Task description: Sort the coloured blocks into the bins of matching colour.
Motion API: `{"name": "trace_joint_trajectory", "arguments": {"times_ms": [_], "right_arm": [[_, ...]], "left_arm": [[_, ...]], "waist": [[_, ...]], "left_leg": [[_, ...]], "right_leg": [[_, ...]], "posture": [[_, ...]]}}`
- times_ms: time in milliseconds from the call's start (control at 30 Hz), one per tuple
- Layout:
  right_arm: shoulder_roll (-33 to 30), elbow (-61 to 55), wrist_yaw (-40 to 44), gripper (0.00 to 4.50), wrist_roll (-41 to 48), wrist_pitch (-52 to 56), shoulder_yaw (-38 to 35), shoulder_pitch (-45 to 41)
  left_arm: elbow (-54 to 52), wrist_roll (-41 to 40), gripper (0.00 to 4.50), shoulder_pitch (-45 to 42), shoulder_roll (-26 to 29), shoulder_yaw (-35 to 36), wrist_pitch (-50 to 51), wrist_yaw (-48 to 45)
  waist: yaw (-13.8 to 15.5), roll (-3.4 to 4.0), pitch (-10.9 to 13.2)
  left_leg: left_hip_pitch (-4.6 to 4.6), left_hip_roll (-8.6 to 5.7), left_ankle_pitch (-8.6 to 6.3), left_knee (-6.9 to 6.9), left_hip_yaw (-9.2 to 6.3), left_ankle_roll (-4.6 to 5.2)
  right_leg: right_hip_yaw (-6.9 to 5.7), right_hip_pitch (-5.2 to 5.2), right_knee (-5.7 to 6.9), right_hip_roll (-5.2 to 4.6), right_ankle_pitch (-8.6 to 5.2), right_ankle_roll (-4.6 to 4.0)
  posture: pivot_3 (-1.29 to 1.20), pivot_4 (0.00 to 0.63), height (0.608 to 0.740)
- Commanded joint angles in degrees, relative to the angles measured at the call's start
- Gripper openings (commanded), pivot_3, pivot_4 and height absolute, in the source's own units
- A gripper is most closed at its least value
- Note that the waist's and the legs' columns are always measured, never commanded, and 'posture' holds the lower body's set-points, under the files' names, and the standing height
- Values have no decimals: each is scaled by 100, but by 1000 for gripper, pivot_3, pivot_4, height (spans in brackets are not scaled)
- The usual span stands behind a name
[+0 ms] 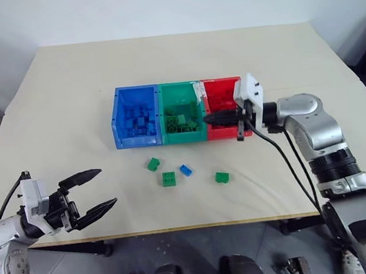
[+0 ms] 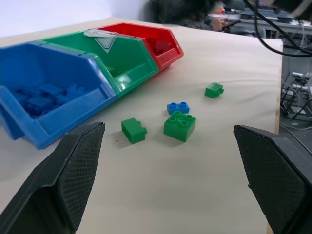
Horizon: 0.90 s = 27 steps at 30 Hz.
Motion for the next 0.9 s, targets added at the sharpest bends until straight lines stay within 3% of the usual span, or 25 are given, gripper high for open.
{"name": "trace_joint_trajectory", "arguments": {"times_ms": [33, 167, 400, 767, 900], "right_arm": [[-459, -631, 363, 871, 66, 258, 22, 433], [-803, -977, 391, 2132, 12, 210, -29, 999], [-737, -1057, 232, 4479, -31, 67, 4, 1287], [-180, -503, -56, 4479, -744, -377, 709, 1170], [-113, -208, -221, 3568, -1068, -617, 830, 1081]], "left_arm": [[-225, -51, 4500, 57, -6, 78, -56, 57], [-132, -36, 4500, -50, -10, -17, -42, 44], [24, -39, 4500, -275, 15, -107, -14, -23], [-49, -52, 4500, -267, 8, -139, 3, 41], [-118, -64, 4500, -189, 0, -105, 7, 85]], "waist": [[4, 0, 0], [-2, 1, 0], [-59, 1, 1], [-57, 1, 0], [-68, 0, 0]], "left_leg": [[0, -1, -1, 1, 3, 2], [4, 5, 1, 2, 19, -1], [6, 8, 1, 2, 25, -5], [5, 4, 1, 5, 20, -5], [6, 7, 1, 6, 21, -5]], "right_leg": [[1, 1, -3, -1, 0, 0], [0, 3, -16, 2, 0, 0], [1, 0, -15, 3, 0, 0], [2, 2, -14, 4, 0, 0], [3, 2, -14, 5, 0, 0]], "posture": [[0, 150, 740], [0, 150, 740], [0, 150, 740], [0, 150, 740], [0, 150, 740]]}}
